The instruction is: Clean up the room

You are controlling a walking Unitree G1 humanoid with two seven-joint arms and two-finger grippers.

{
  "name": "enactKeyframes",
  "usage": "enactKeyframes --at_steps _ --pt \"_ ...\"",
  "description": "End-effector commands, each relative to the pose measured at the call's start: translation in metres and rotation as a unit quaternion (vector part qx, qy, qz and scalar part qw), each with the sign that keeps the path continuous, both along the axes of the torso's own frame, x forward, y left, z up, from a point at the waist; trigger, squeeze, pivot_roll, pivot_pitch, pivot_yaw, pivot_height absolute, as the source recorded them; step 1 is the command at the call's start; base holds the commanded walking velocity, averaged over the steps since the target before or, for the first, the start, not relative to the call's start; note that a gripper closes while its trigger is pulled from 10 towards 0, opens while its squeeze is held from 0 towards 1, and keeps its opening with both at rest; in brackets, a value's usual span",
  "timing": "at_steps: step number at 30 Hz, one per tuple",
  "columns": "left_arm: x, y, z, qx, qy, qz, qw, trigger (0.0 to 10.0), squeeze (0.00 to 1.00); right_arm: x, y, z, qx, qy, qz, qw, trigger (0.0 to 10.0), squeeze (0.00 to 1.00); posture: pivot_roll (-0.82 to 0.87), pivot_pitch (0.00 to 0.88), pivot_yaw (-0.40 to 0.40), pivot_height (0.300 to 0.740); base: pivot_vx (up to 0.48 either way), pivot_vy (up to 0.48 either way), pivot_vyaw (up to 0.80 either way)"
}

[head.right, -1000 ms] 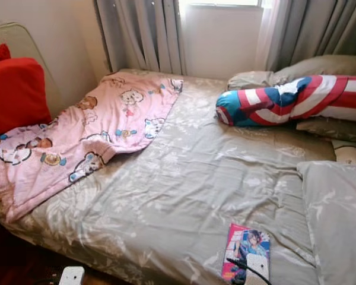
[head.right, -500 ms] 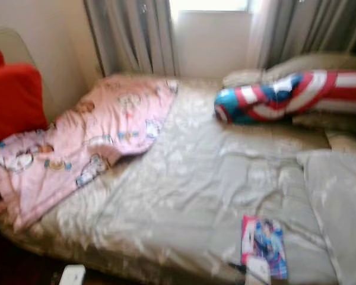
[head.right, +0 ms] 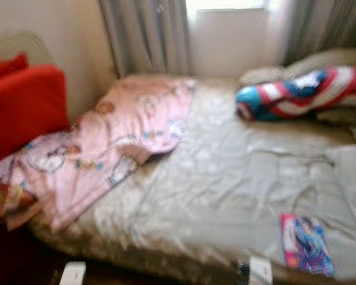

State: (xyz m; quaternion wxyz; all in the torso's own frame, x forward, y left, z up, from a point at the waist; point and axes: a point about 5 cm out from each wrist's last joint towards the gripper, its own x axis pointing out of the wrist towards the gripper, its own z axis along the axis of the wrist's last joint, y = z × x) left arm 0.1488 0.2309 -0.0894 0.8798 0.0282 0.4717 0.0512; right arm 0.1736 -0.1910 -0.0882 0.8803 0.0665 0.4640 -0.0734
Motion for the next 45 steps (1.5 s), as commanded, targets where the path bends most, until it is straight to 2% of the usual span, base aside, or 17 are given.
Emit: enactKeyframes --at_steps 1,29,35,45 --pt "0.0062 -0.0048 0.0014 -0.003 -0.008 -0.006 1.000 10.0 0.00 -0.0034 -0.0104 0.0001 -0.014 0.003 -0.005 1.000 10.0 0.00 -0.05 0.000 0.034 0.740 0.000 0.480 0.00" --pt "0.0047 -0.0033 0.0011 -0.001 -0.006 -0.004 1.000 10.0 0.00 -0.0037 -0.0093 -0.0003 -0.022 0.006 0.007 1.000 10.0 0.00 -0.05 0.000 0.037 0.740 0.000 0.436 0.00" --pt "0.0038 -0.0033 0.0008 -0.002 -0.006 -0.003 1.000 10.0 0.00 -0.0045 -0.0090 -0.0006 -0.022 0.006 0.007 1.000 10.0 0.00 -0.05 0.000 0.040 0.740 0.000 0.314 0.00" --pt "0.0020 -0.0018 0.0004 0.000 -0.005 0.005 1.000 10.0 0.00 -0.0054 -0.0080 -0.0010 -0.023 0.004 0.010 1.000 10.0 0.00 -0.05 0.000 0.045 0.740 0.000 0.000 0.00"
